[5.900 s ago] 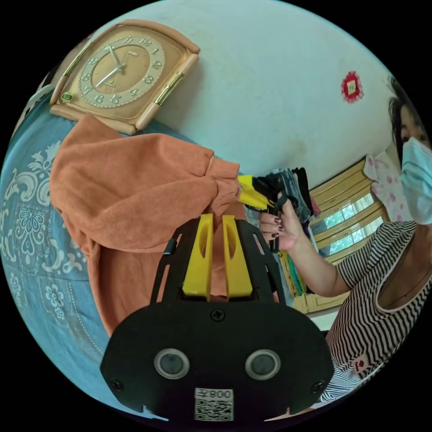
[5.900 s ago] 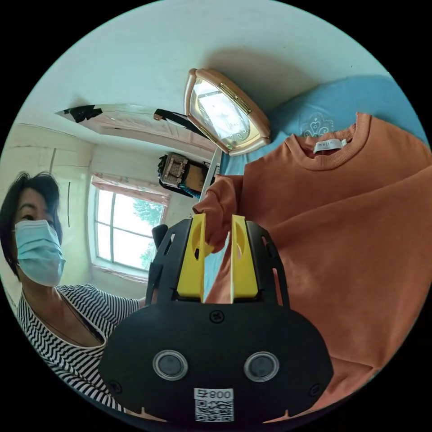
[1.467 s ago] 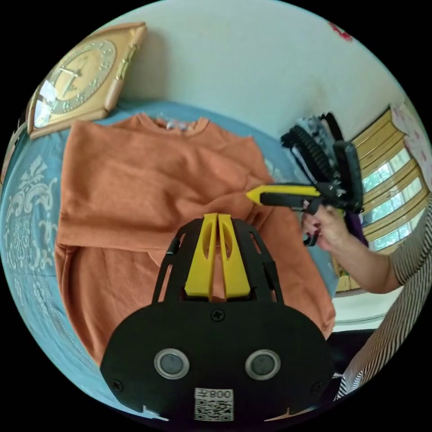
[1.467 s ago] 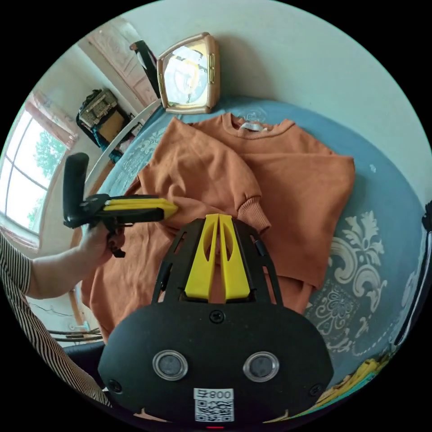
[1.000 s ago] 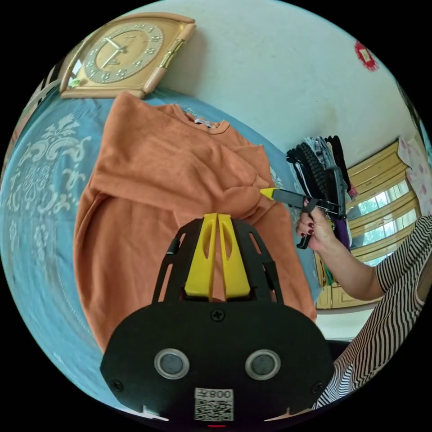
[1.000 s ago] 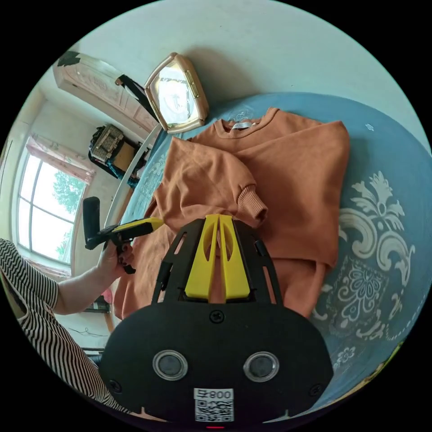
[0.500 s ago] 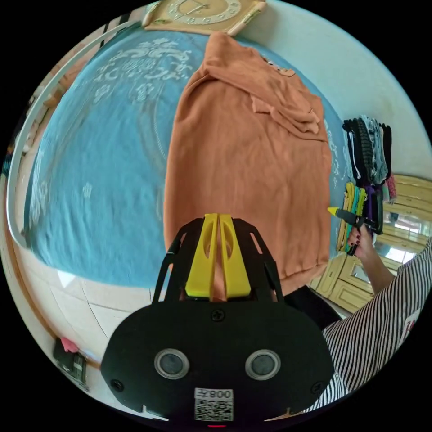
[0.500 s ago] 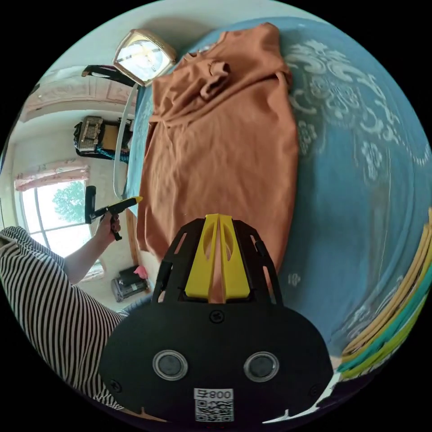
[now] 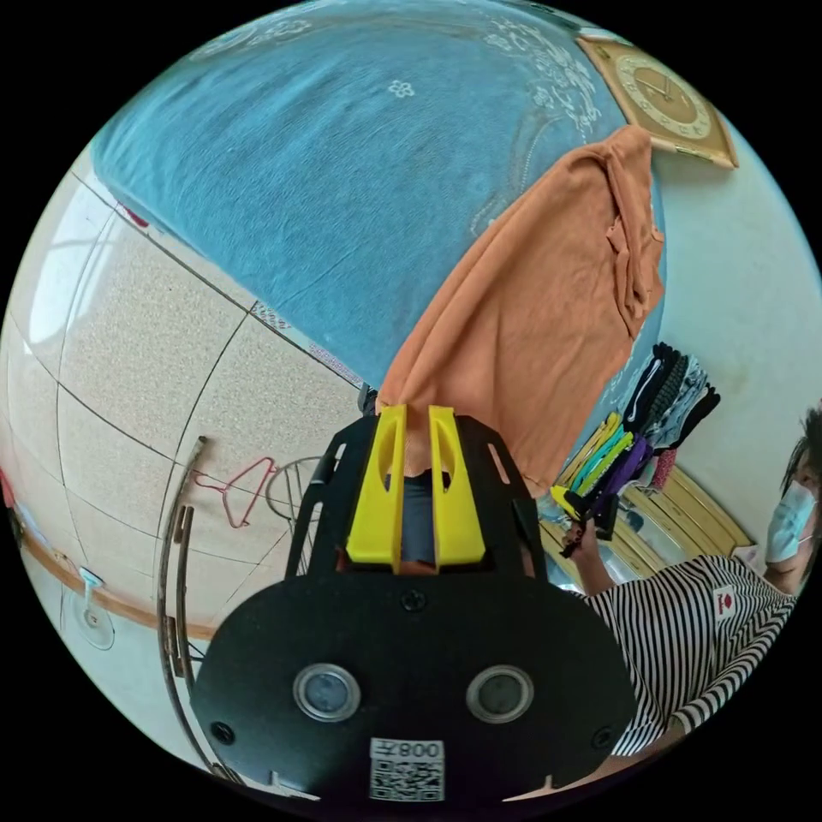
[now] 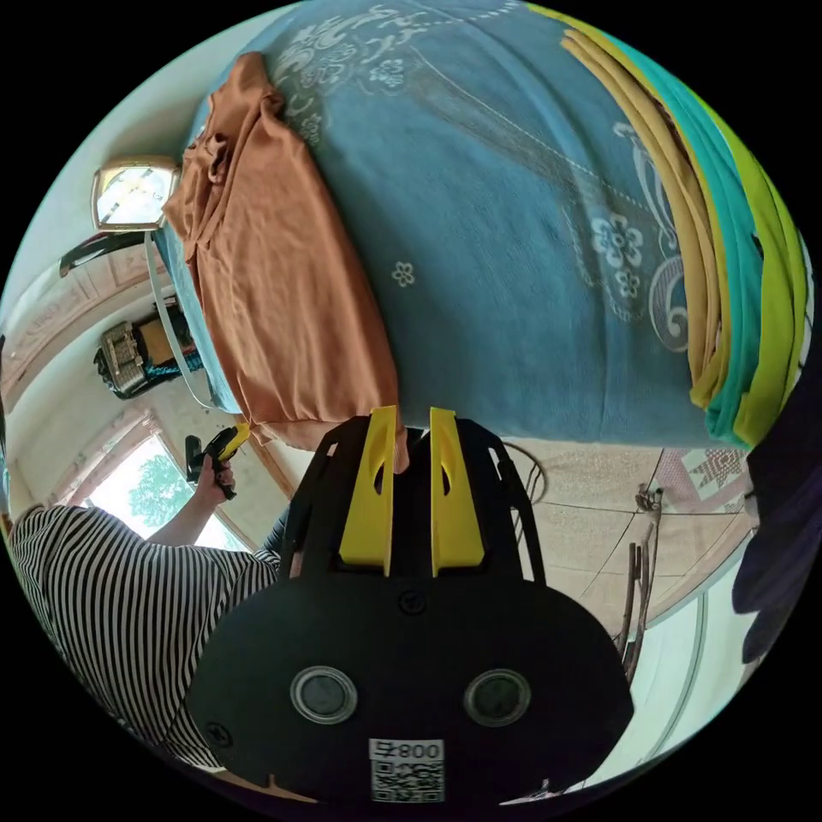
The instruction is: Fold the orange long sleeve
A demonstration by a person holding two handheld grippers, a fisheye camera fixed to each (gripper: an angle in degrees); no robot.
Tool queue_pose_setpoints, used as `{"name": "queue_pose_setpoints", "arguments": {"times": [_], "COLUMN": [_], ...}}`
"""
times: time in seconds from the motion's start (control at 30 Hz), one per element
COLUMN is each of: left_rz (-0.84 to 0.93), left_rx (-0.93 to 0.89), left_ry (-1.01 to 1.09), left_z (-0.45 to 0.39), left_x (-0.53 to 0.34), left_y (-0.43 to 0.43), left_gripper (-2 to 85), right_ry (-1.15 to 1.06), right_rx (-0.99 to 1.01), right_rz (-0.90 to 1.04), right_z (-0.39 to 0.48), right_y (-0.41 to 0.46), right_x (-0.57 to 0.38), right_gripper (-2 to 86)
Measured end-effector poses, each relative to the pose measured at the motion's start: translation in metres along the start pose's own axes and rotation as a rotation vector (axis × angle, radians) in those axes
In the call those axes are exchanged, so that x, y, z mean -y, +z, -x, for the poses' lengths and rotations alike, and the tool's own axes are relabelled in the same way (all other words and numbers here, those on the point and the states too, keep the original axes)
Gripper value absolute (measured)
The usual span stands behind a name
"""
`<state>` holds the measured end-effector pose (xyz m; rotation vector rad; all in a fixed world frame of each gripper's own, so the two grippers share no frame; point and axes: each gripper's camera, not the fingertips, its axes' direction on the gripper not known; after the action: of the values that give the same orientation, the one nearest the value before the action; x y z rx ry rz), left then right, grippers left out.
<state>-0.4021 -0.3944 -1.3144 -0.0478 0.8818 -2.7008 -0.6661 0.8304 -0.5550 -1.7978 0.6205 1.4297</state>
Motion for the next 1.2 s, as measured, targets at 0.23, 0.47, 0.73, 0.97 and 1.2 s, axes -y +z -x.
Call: {"name": "queue_pose_setpoints", "arguments": {"times": [0.23,0.47,0.73,0.97,1.2], "left_rz": [0.031,0.103,0.151,0.147,0.101], "left_rx": [0.043,-0.057,-0.076,-0.093,-0.2], "left_ry": [-0.02,-0.013,-0.026,-0.004,0.062], "left_z": [0.007,0.009,-0.006,-0.038,-0.089], "left_x": [-0.028,-0.017,-0.008,-0.002,0.011], "left_y": [-0.039,-0.046,-0.062,-0.102,-0.156], "left_gripper": [10.4,12.3,9.7,6.8,5.9], "right_ry": [-0.038,-0.017,0.01,-0.02,-0.17], "right_rx": [0.016,0.044,0.088,0.16,0.27], "right_rz": [0.071,0.09,0.105,0.159,0.128], "right_z": [-0.042,-0.083,-0.107,-0.109,-0.074], "right_y": [0.01,0.005,0.006,-0.02,-0.087], "right_x": [-0.003,0.001,0.026,0.053,0.092], "right_gripper": [8.1,9.7,7.6,2.8,2.0]}}
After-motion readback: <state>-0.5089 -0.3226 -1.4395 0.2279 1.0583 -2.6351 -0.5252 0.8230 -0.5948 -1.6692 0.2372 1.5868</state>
